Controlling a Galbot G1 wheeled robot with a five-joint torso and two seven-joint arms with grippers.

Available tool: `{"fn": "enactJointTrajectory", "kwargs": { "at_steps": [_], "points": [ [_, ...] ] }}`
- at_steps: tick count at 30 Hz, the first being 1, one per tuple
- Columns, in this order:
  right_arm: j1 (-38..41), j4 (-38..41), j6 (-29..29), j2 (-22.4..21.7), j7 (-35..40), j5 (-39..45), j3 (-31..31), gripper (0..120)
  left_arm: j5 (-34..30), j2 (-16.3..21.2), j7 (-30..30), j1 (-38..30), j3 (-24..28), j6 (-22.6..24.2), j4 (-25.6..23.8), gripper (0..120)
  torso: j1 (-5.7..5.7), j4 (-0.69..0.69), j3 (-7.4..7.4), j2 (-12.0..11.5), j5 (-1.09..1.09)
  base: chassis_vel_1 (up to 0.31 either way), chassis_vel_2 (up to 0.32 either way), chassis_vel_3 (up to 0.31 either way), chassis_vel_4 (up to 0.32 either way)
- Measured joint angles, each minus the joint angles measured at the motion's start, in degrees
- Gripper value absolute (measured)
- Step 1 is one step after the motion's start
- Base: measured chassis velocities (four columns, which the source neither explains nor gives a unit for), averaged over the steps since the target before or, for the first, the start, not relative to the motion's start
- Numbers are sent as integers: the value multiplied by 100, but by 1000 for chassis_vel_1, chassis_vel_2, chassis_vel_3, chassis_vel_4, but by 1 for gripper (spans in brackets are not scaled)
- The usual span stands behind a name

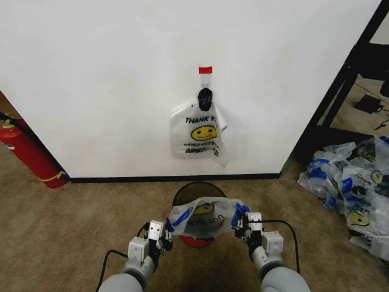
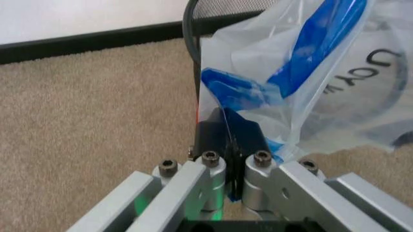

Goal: Pick up the garbage bag from the wall and place it over the trash bin.

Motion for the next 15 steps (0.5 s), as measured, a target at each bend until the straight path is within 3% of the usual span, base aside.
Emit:
{"fn": "enactJointTrajectory", "kwargs": {
  "at_steps": [15],
  "points": [
    [389,-698,-127,198,135,-38,-128,0,-30,-12,-44,65,88,65,259,0,0,0,0,-1,1,0,0,0,0]
  ]
}}
